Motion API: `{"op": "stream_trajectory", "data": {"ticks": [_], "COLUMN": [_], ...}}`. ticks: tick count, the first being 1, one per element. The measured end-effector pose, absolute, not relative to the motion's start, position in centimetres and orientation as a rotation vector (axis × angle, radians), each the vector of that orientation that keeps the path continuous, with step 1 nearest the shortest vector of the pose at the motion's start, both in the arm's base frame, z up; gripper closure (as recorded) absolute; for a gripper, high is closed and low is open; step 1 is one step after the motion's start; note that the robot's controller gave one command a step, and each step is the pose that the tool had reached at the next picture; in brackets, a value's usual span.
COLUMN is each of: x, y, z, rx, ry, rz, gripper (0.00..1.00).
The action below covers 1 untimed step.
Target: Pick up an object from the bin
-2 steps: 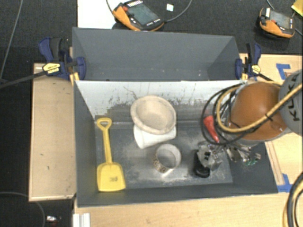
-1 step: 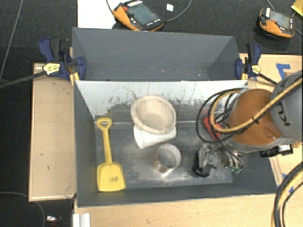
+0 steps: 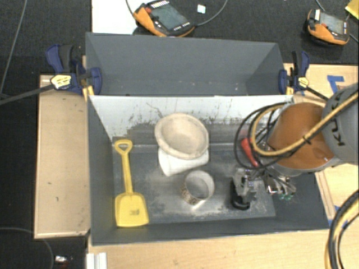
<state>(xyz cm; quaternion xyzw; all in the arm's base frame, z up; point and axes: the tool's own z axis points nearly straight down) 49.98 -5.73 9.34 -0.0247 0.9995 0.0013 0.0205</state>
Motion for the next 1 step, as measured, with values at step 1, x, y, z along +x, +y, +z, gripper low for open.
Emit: {"op": "stream_trajectory", "data": {"ticks": [1], "x": [49.39], "y": [-7.43], "z": [8.73], "rx": [0.137], "ry": [3.085], "rz": [0.009], "gripper": [1.0]}}
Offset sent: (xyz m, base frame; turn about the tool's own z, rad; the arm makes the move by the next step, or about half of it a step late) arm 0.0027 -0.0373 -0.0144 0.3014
